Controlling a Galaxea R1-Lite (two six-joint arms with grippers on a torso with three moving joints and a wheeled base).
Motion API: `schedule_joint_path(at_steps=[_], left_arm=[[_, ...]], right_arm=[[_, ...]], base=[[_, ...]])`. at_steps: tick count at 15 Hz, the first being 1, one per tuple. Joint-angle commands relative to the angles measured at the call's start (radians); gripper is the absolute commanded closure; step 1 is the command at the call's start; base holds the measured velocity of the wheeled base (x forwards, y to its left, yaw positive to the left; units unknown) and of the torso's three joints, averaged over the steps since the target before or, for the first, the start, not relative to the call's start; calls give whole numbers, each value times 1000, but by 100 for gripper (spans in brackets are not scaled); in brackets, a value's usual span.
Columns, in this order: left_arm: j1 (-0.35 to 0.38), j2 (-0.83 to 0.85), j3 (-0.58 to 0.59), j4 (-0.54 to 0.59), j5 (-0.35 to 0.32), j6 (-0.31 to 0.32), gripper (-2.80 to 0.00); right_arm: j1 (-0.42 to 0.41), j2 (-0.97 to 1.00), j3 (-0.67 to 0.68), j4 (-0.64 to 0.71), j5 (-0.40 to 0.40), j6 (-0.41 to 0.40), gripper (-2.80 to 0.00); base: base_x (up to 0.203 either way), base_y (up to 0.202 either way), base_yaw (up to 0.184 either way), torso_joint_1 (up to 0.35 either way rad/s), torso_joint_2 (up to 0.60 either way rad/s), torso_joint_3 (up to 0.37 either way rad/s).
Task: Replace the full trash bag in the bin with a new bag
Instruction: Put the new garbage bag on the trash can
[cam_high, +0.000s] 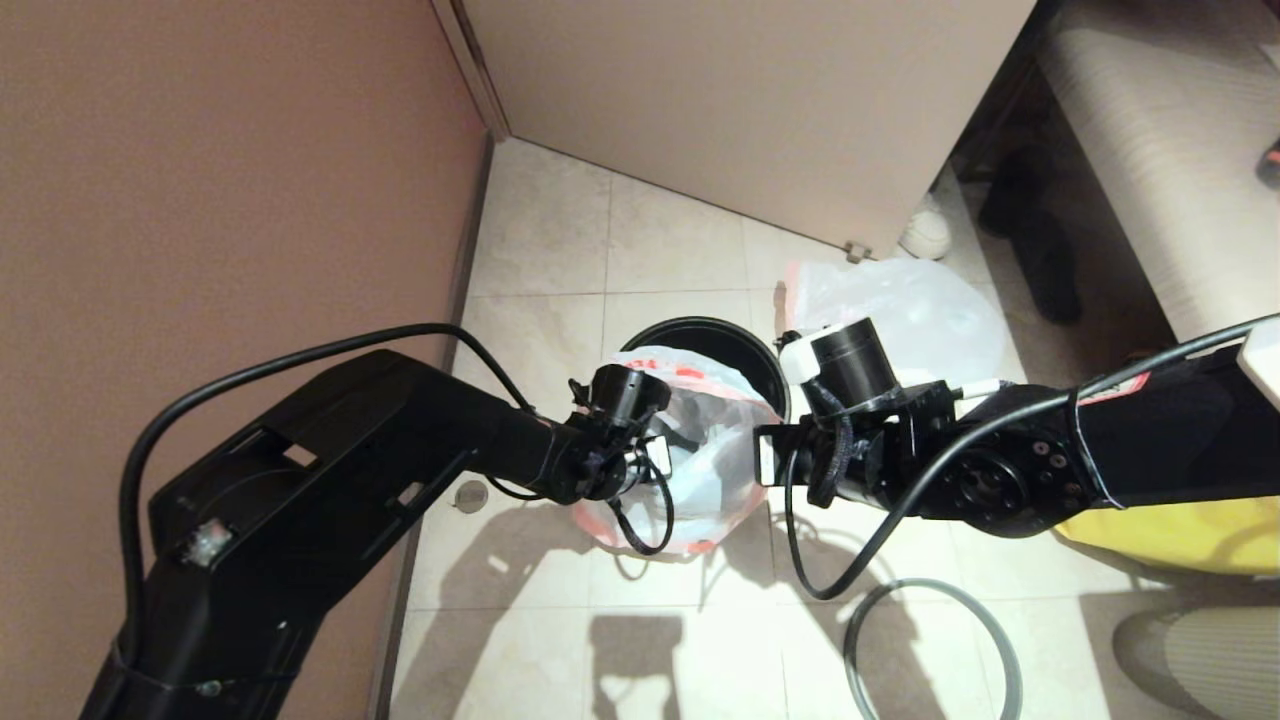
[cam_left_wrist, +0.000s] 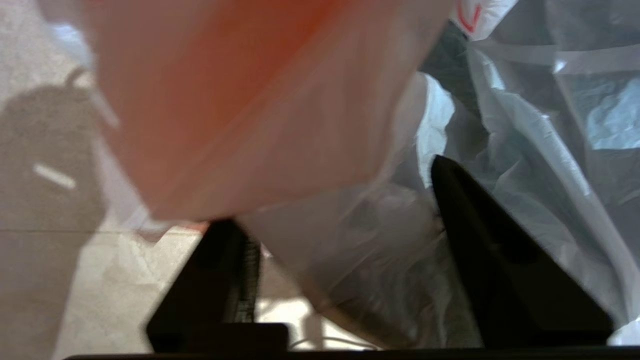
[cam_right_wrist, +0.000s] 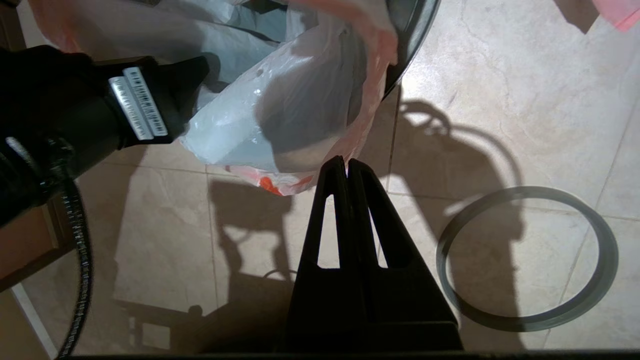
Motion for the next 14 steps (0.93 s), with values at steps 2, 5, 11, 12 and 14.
schedule_joint_path(at_steps=[2, 5, 11, 12, 14], left_arm=[[-1, 21, -9, -4, 16, -6, 0], [-14, -1, -2, -5, 55, -9, 0], [-17, -1, -6, -5, 67, -18, 0], [-17, 1, -6, -5, 70, -18, 0], [-14, -1, -7, -5, 76, -20, 0]], right_arm=[[38, 33, 7, 2, -7, 14, 0], [62, 39, 12, 4, -8, 57, 0], [85, 46, 22, 6, -6, 78, 0], [92, 36, 27, 7, -7, 81, 0], [106, -11, 37, 11, -8, 85, 0]], base=[[0, 0, 0, 0, 0, 0], [0, 0, 0, 0, 0, 0], [0, 0, 0, 0, 0, 0], [0, 0, 0, 0, 0, 0], [0, 0, 0, 0, 0, 0]])
